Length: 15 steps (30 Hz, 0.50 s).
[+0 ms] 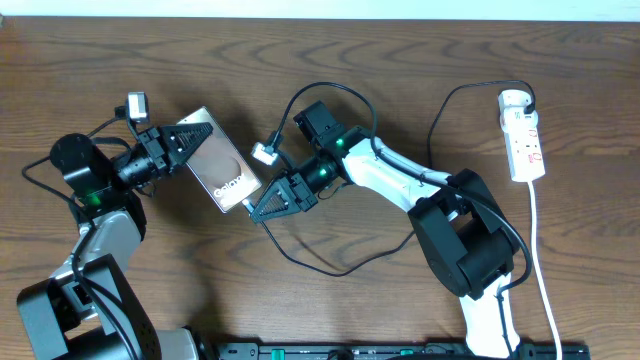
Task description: Plug charger to phone and switch on socket
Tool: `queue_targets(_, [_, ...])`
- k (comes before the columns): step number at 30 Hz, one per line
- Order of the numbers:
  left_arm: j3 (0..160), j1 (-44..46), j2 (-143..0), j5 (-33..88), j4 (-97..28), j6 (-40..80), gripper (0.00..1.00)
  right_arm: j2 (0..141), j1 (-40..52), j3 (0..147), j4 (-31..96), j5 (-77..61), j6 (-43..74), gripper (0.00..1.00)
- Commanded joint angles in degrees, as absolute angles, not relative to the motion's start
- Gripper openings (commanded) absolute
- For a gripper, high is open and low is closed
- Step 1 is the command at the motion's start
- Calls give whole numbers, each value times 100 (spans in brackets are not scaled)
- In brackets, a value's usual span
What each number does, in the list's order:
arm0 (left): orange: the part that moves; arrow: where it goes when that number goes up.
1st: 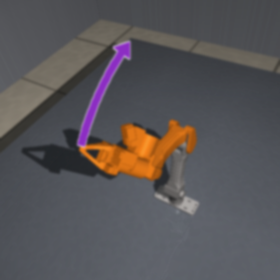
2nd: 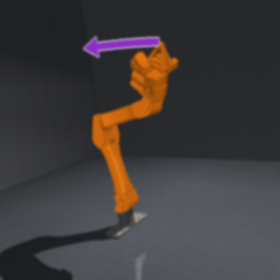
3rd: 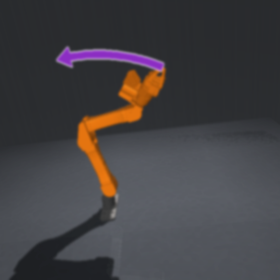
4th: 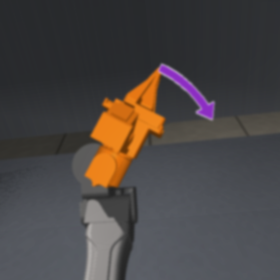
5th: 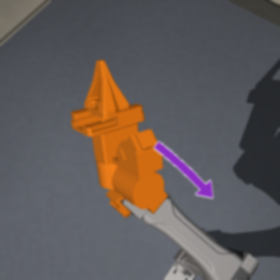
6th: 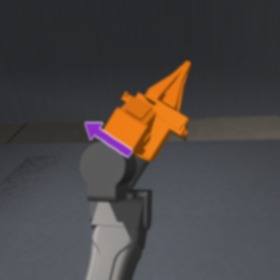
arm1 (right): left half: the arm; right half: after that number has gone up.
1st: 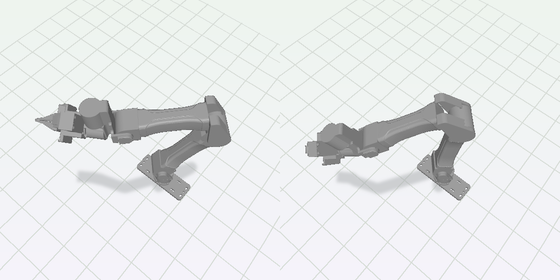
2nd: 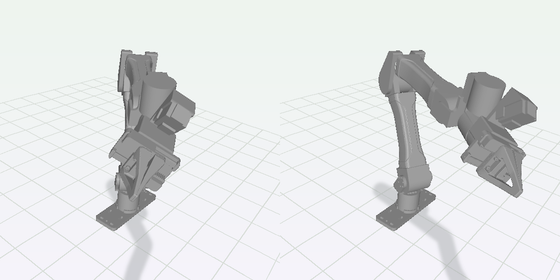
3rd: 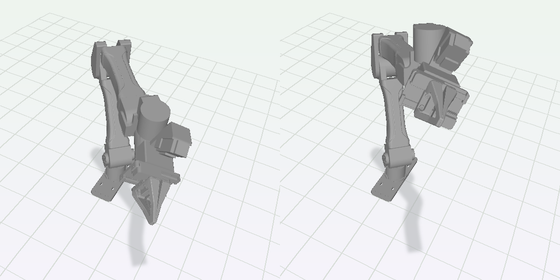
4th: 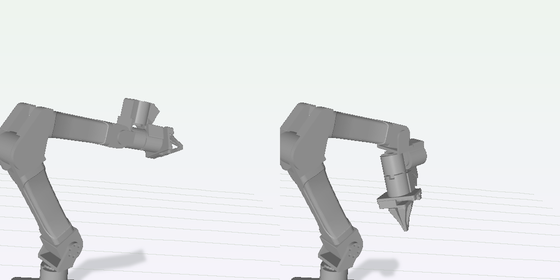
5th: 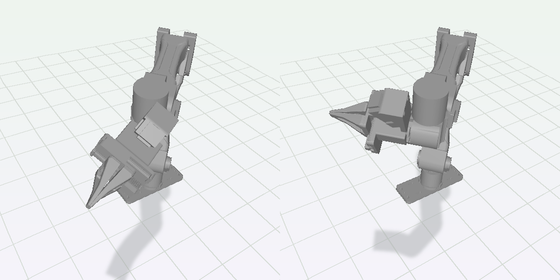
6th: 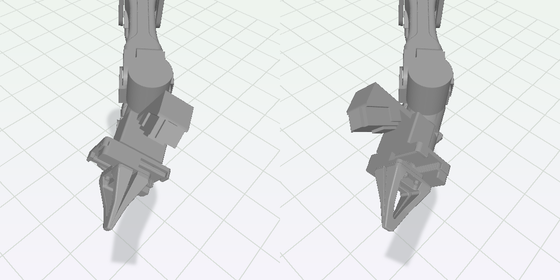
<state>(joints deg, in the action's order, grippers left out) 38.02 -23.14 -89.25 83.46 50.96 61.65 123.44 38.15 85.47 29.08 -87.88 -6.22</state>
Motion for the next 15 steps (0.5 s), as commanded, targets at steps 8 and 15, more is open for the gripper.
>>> queue_targets(8, [3957, -2300, -8851, 8482, 5127, 6283, 7, 12326, 3822, 8549, 2888, -8949, -473, 1])
queue_targets(15, [3957, -2300, -8851, 8552, 5129, 6283, 7, 12326, 3820, 8549, 2886, -8952, -473, 1])
